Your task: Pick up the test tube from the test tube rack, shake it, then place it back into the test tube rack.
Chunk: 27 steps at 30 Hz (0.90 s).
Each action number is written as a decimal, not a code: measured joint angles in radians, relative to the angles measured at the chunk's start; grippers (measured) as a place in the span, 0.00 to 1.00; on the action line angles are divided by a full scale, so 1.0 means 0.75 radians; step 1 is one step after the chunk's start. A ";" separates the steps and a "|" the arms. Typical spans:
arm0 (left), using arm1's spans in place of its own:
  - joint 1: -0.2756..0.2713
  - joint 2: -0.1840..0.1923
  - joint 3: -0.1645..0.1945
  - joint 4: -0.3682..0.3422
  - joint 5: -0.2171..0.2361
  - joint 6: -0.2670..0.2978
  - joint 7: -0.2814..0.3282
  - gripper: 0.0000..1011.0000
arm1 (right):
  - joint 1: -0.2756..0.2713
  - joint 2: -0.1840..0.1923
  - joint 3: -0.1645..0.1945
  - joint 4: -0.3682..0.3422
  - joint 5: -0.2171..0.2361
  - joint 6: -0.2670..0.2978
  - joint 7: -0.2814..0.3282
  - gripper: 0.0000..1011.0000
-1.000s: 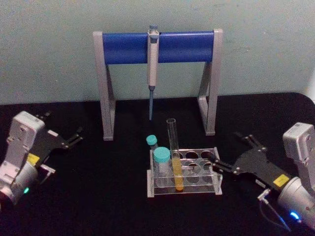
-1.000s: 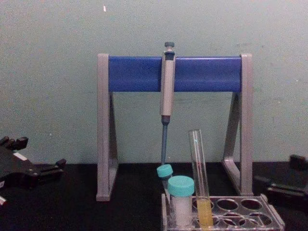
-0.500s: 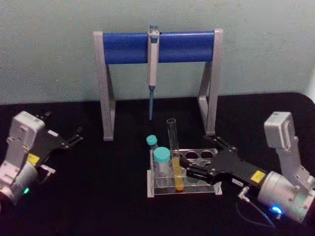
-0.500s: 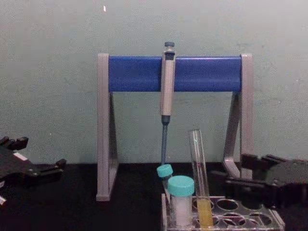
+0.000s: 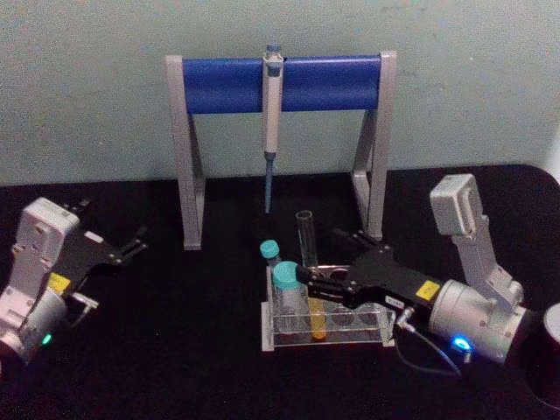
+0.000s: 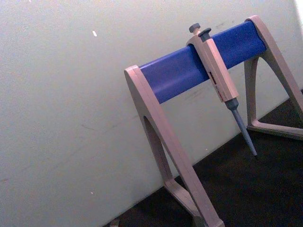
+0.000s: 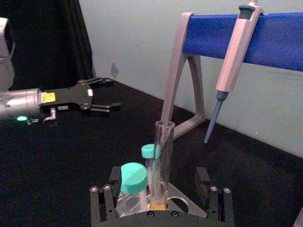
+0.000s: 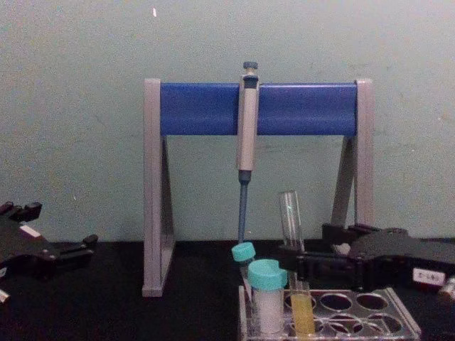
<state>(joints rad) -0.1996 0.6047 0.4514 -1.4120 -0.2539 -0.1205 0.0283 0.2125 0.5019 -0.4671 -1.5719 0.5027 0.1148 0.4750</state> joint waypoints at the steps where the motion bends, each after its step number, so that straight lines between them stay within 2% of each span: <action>1: 0.000 0.000 0.000 0.000 0.000 0.000 0.000 0.99 | 0.008 -0.005 -0.002 0.011 -0.003 0.002 0.001 0.99; 12: 0.000 0.000 0.000 0.000 0.000 0.000 0.000 0.99 | 0.085 -0.053 -0.032 0.108 -0.038 0.000 0.026 0.99; 27: 0.000 0.000 0.000 0.000 0.000 0.000 0.000 0.99 | 0.110 -0.074 -0.043 0.142 -0.061 -0.019 0.035 0.99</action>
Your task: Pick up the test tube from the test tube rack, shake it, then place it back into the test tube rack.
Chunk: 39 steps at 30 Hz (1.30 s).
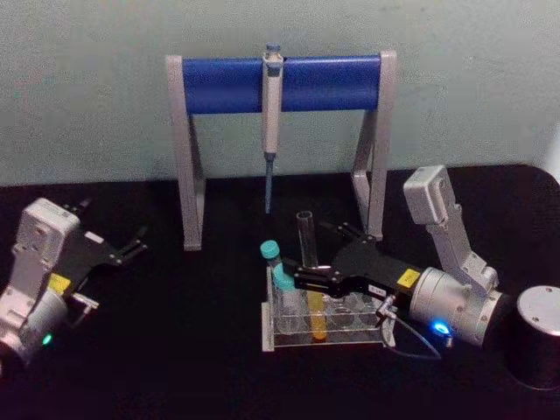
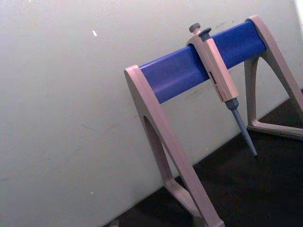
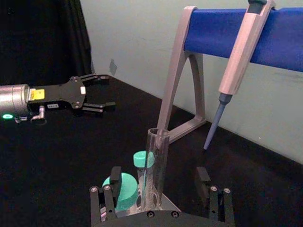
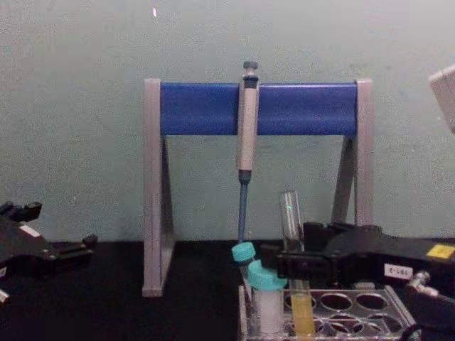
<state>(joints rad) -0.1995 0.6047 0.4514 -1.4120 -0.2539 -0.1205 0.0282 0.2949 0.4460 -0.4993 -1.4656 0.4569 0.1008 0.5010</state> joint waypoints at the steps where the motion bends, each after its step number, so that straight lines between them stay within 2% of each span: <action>1: 0.000 0.000 0.000 0.000 0.000 0.000 0.000 0.99 | 0.000 0.000 0.000 0.000 0.000 0.000 0.000 0.99; 9: 0.000 0.000 0.000 0.000 0.000 0.000 0.000 0.99 | 0.000 0.001 0.000 -0.001 0.001 0.001 0.000 0.99; 12: 0.000 0.000 0.000 0.000 0.000 0.000 0.000 0.99 | 0.000 0.001 0.001 -0.001 0.001 0.002 0.000 0.94; 13: 0.000 0.000 0.000 0.000 0.000 0.000 0.000 0.99 | 0.000 0.001 0.001 -0.001 0.002 0.002 0.000 0.89; 17: 0.000 0.000 0.000 0.000 0.000 0.000 0.000 0.99 | -0.001 0.002 0.001 -0.002 0.002 0.002 0.000 0.83; 20: 0.000 0.000 0.000 0.000 0.000 0.000 0.000 0.99 | -0.001 0.002 0.001 -0.002 0.003 0.003 -0.001 0.70; 24: 0.000 0.000 0.000 0.000 0.000 0.000 0.000 0.99 | -0.002 0.002 0.001 -0.002 0.003 0.003 -0.001 0.62; 26: 0.000 0.000 0.000 0.000 0.000 0.000 0.000 0.99 | -0.002 0.002 0.002 -0.003 0.004 0.003 -0.001 0.52; 34: 0.000 0.000 0.000 0.000 0.000 0.000 0.000 0.99 | -0.002 0.002 0.001 -0.003 0.004 0.004 -0.001 0.28; 35: 0.000 0.000 0.000 0.000 0.000 0.000 0.000 0.99 | -0.002 0.002 0.002 -0.003 0.005 0.004 -0.001 0.28; 36: 0.000 0.000 0.000 0.000 0.000 0.000 0.000 0.99 | -0.002 0.002 0.002 -0.003 0.005 0.004 -0.001 0.24; 39: 0.000 0.000 0.000 0.000 0.000 0.000 0.000 0.99 | -0.002 0.002 0.002 -0.003 0.005 0.004 -0.001 0.23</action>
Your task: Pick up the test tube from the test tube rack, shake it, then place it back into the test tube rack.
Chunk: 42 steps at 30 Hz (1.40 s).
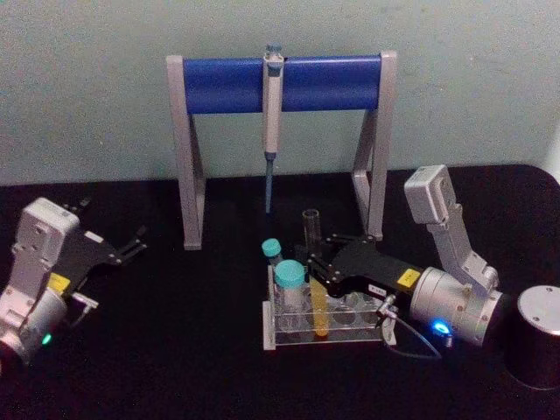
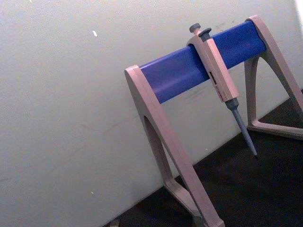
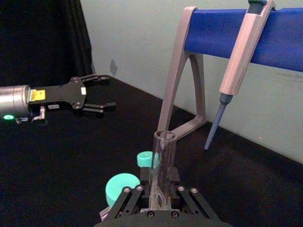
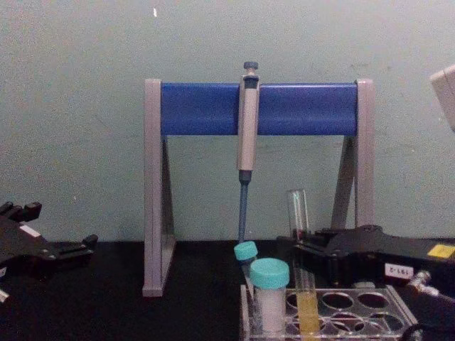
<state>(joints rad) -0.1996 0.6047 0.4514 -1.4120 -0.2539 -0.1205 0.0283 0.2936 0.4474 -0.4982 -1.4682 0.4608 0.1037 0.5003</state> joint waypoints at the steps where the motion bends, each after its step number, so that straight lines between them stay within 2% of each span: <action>1: 0.000 0.000 0.000 0.000 0.000 0.000 0.000 0.99 | 0.000 0.000 0.000 0.000 0.000 0.000 0.000 0.23; 11: 0.000 0.000 0.000 0.000 0.000 0.000 0.000 0.99 | 0.000 0.000 0.000 0.000 0.001 0.000 0.000 0.23; 19: 0.000 0.000 0.000 0.000 0.000 0.000 0.000 0.99 | -0.037 -0.006 0.024 -0.009 0.026 -0.065 0.015 0.23; 32: 0.000 0.000 0.000 0.000 0.000 0.000 0.000 0.99 | -0.129 -0.003 0.064 -0.073 0.049 -0.156 0.003 0.23; 42: 0.000 0.000 0.000 0.000 0.000 0.000 0.000 0.99 | -0.153 0.010 0.091 -0.145 0.033 -0.174 -0.018 0.23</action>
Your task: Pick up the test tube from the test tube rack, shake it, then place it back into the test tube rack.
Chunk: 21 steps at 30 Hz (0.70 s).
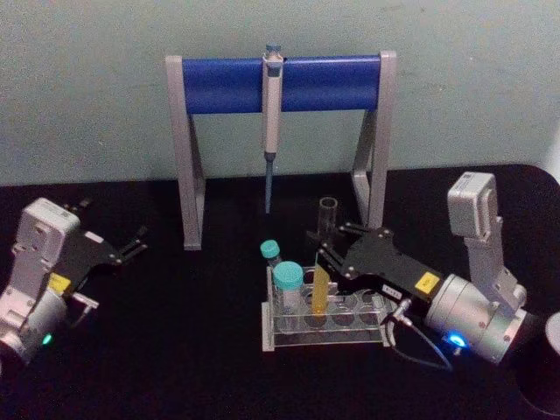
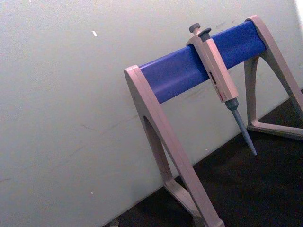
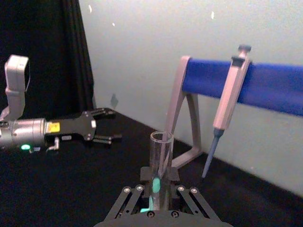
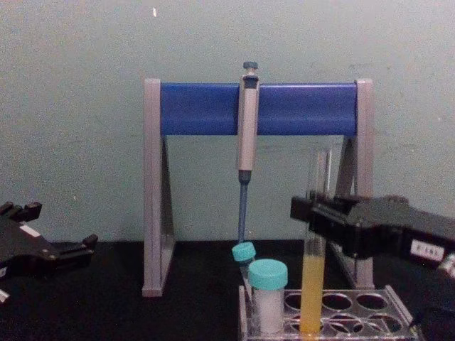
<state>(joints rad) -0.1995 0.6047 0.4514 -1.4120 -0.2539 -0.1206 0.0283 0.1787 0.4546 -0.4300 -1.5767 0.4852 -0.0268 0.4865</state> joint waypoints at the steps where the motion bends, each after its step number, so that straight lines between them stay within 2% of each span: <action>1: 0.000 0.000 0.000 0.000 0.000 0.000 0.000 0.99 | -0.001 0.002 0.003 -0.007 -0.001 -0.001 -0.002 0.23; 5: 0.000 0.000 0.000 0.000 0.000 0.000 0.000 0.99 | -0.004 0.009 0.020 -0.050 -0.009 -0.010 -0.009 0.23; 11: 0.000 0.000 0.000 0.000 0.000 0.000 0.000 0.99 | 0.018 0.004 0.038 -0.065 -0.021 -0.018 -0.021 0.23; 17: 0.000 0.000 0.000 0.000 0.000 0.000 0.000 0.99 | 0.077 -0.024 0.053 -0.025 -0.047 -0.011 -0.052 0.23; 21: 0.000 0.000 0.000 0.000 0.000 0.000 0.000 0.99 | 0.130 -0.056 0.061 0.037 -0.066 -0.008 -0.072 0.23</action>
<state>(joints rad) -0.1995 0.6047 0.4514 -1.4120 -0.2539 -0.1205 0.0283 0.2760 0.4128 -0.3839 -1.5493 0.4358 -0.0329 0.4328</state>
